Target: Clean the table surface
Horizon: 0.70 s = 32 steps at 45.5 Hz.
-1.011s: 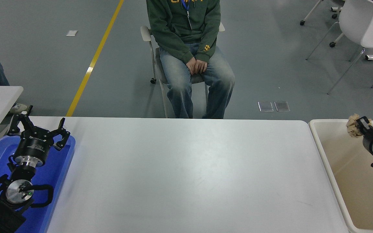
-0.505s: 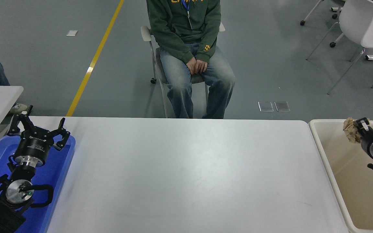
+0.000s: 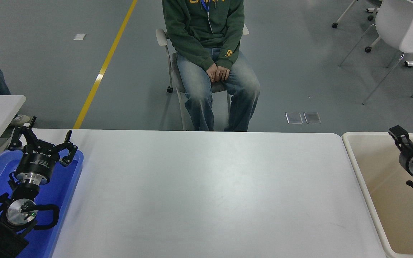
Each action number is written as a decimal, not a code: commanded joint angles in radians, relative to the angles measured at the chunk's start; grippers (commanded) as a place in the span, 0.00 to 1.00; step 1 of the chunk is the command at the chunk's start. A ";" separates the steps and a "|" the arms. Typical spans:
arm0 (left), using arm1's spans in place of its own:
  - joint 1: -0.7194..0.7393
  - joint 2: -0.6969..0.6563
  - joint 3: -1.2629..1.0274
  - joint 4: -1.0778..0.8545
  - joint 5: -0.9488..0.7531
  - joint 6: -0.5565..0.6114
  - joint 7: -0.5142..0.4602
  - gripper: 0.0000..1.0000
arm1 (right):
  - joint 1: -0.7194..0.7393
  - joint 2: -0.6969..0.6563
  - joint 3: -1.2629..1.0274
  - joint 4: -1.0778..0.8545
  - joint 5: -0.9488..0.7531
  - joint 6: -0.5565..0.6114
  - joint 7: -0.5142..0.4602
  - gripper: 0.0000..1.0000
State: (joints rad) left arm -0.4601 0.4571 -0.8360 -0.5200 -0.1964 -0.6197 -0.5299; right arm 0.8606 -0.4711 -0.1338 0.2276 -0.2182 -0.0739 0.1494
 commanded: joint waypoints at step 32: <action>0.000 0.000 0.000 0.000 0.000 0.000 0.001 1.00 | 0.061 -0.058 0.433 0.441 0.022 0.042 0.005 1.00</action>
State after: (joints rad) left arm -0.4602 0.4571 -0.8360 -0.5200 -0.1965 -0.6198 -0.5298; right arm 0.9197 -0.5287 0.1968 0.5451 -0.2169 -0.0299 0.1542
